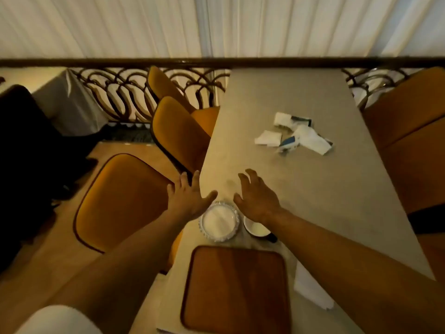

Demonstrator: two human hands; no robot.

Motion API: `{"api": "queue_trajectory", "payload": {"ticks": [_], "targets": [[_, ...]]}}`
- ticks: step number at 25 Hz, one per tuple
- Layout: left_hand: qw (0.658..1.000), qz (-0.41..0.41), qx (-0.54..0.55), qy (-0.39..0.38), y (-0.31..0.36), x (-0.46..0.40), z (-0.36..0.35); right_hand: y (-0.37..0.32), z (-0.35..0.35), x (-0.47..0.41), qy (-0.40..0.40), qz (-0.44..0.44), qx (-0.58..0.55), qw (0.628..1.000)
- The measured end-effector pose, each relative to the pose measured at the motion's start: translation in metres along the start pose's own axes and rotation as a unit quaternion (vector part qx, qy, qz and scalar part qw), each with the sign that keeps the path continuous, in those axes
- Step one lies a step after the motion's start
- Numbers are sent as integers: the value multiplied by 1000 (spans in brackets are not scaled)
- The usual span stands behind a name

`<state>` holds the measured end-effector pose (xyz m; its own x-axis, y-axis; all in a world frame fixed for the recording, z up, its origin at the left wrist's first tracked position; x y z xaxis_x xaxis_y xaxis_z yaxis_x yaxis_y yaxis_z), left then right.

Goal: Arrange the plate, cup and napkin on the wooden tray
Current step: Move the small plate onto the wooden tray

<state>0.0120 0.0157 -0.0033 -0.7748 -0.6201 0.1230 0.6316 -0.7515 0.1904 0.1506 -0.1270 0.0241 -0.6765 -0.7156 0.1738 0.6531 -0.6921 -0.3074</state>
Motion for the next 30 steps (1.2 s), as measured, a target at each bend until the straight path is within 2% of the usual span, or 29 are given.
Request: {"api": "queue_trajectory", "payload": {"ticks": [5, 9, 12, 17, 21, 24, 30], "targets": [[994, 4, 51, -100, -23, 0, -84, -12, -90, -4, -91, -89, 27, 992], [982, 15, 141, -125, -33, -3, -126, -16, -144, -12, -170, -168, 19, 971], [971, 36, 194, -139, -36, -8, -146, -16, -168, -21, -203, -196, 26, 959], [968, 59, 215, -119, -40, -18, -153, -11, -185, -28, -201, -225, 36, 953], [954, 82, 274, -90, -44, -20, -156, -5, -196, -26, -169, -194, 85, 963], [952, 99, 278, -80, -46, -19, -155, -6, -189, -23, -156, -232, -11, 960], [945, 115, 304, -41, -56, 1, -134, -2, -179, -2, -116, -227, -184, 949]]}}
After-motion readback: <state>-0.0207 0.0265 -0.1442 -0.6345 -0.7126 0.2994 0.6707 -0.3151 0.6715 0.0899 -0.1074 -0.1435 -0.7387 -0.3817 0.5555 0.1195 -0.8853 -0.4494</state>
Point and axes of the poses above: each hand's wrist, its own x-axis away from the middle knuckle, its own z-axis out of the back of the hand, y = z × x, the point moved 2 cm from there along -x, towards the middle knuckle, and after that the axes turned 14 degrees about -z, right-handed, at the moved point
